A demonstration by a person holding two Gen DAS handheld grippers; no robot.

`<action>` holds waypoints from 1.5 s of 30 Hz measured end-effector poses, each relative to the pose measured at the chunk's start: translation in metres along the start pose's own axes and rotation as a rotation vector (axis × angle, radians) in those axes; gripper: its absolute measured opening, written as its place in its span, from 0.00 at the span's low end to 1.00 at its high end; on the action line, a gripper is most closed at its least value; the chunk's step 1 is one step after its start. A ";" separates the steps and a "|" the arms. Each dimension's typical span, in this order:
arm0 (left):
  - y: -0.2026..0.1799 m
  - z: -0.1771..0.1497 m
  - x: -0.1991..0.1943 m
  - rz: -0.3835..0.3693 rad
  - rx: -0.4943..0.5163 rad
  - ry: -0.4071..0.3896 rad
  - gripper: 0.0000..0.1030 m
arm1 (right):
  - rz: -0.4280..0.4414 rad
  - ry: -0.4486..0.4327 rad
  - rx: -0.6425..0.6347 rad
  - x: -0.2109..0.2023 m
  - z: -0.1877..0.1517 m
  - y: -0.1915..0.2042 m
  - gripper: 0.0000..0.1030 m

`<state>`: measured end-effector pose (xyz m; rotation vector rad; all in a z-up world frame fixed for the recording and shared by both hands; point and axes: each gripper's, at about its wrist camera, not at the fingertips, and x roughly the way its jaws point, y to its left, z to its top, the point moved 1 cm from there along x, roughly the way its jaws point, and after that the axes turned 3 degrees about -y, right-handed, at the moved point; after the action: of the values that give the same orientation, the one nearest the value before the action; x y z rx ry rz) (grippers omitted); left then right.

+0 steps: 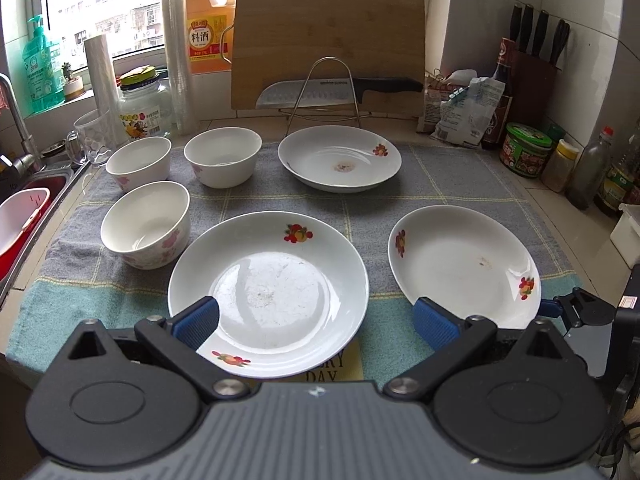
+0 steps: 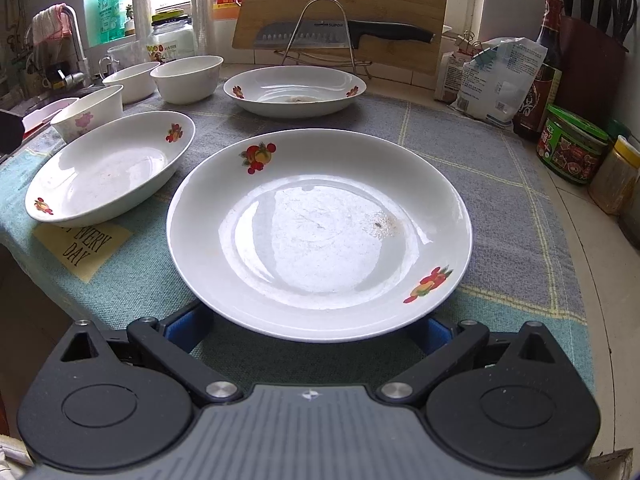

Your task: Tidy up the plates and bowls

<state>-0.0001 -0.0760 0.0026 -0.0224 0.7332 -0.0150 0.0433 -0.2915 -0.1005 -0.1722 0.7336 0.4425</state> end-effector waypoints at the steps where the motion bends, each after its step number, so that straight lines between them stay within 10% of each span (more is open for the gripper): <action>1: -0.002 0.002 0.003 -0.019 0.010 0.005 0.99 | 0.003 -0.005 -0.003 -0.001 -0.001 0.000 1.00; 33: -0.070 0.071 0.182 -0.631 0.513 0.370 0.93 | -0.022 -0.045 0.021 -0.009 -0.010 -0.004 1.00; 45: -0.084 0.073 0.199 -0.679 0.583 0.460 0.86 | -0.012 -0.065 0.014 -0.005 -0.010 -0.013 1.00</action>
<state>0.1960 -0.1627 -0.0745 0.2984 1.1281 -0.9059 0.0401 -0.3080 -0.1047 -0.1481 0.6713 0.4294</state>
